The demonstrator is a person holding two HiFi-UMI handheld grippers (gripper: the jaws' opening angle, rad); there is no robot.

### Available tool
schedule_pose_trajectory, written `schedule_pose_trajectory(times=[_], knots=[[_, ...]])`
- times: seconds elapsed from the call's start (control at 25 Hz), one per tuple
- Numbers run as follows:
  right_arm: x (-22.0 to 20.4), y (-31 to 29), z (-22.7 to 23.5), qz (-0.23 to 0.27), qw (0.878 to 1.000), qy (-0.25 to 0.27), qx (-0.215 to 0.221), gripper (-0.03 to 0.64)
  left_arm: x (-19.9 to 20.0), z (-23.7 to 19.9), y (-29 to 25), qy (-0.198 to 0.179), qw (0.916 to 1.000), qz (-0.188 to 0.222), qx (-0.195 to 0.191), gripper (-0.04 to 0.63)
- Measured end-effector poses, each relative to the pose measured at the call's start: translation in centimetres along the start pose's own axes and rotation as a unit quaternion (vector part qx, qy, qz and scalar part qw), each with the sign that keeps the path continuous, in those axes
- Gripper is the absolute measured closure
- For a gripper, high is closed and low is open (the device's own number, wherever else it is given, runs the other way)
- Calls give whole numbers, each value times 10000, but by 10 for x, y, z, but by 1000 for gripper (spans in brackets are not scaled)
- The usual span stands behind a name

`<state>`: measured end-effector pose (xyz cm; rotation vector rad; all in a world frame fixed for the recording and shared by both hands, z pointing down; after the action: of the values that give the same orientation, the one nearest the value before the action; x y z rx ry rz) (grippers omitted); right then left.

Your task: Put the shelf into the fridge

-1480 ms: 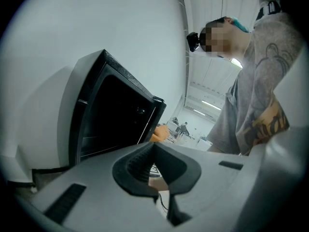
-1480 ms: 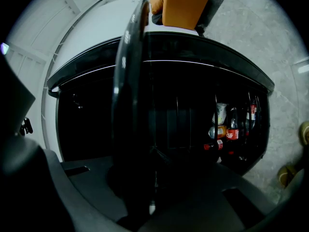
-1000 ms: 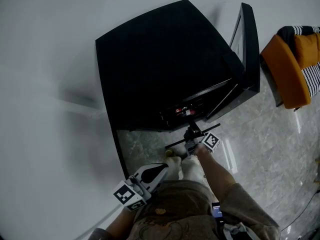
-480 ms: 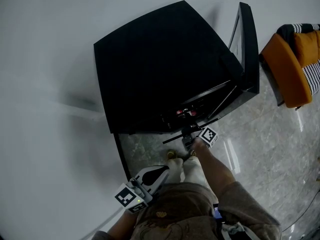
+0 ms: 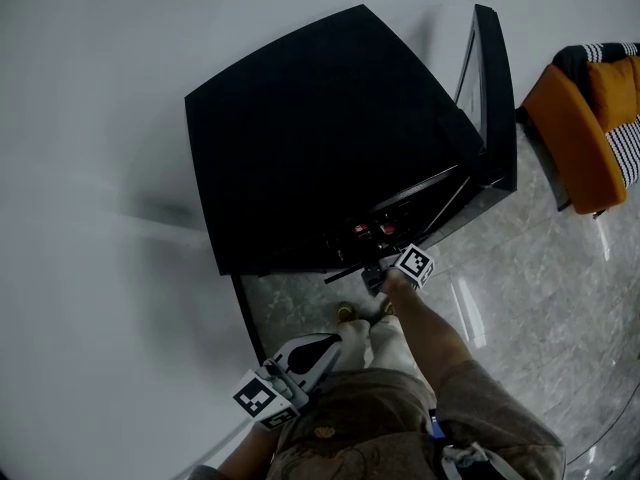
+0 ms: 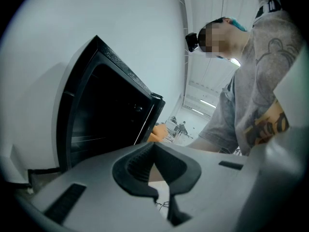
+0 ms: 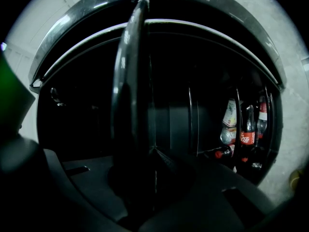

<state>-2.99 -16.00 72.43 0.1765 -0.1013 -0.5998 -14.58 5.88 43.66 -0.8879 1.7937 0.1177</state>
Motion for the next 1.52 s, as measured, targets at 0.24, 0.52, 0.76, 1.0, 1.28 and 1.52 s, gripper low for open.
schedule_pose_trajectory(times=[0.24,0.52,0.76,1.0,1.28,1.52], knots=[[2,-13,3,23,10000,-45,-52,591,2,0,-3,31,10000,36,53,589],[4,-32,7,43,10000,-34,-47,591,-7,-4,1,38,9999,-106,81,589],[6,-46,10,79,10000,-16,-45,591,-10,-8,2,75,9998,-157,126,589],[7,-58,11,142,9999,-22,-57,591,-8,-11,4,114,9997,-163,154,589],[9,-70,15,173,9998,4,-51,591,-4,-12,5,110,9997,-101,187,589],[13,-83,16,192,9998,40,-66,591,-6,-18,10,108,9995,-154,250,589]])
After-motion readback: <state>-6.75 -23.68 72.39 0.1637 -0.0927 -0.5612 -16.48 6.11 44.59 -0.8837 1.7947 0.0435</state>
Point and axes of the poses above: the fingertips, and each gripper's own axes: y backward along the fingers, z to its right, x out of its top, the point moved 6 cm from there along y, backward along the fingers, and after that the axes turned 11 degrees about x, right-handed, at the moved point
